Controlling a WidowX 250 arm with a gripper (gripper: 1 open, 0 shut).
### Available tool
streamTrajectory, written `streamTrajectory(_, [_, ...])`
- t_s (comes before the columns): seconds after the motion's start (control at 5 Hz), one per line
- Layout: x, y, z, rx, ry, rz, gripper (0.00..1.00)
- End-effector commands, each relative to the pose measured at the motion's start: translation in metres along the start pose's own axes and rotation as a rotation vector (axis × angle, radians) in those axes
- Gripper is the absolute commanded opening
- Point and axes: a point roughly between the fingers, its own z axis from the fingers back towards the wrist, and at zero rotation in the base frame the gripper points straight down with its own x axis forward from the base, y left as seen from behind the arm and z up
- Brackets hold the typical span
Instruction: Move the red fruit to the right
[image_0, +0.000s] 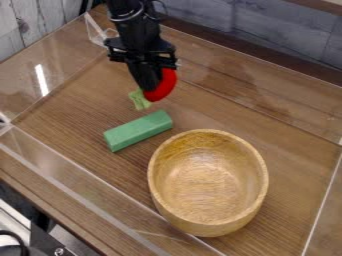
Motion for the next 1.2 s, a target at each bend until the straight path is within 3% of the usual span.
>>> streamTrajectory(0.0, [-0.012, -0.02, 0.01, 0.001, -0.039, -0.025, 0.0])
streamTrajectory(0.4, [-0.043, -0.062, 0.006, -0.038, 0.024, -0.161, 0.0])
streamTrajectory(0.6, [-0.064, -0.075, 0.005, -0.05, 0.048, -0.17, 0.0])
streamTrajectory(1.0, [-0.087, -0.078, -0.004, -0.068, 0.094, -0.188, 0.0])
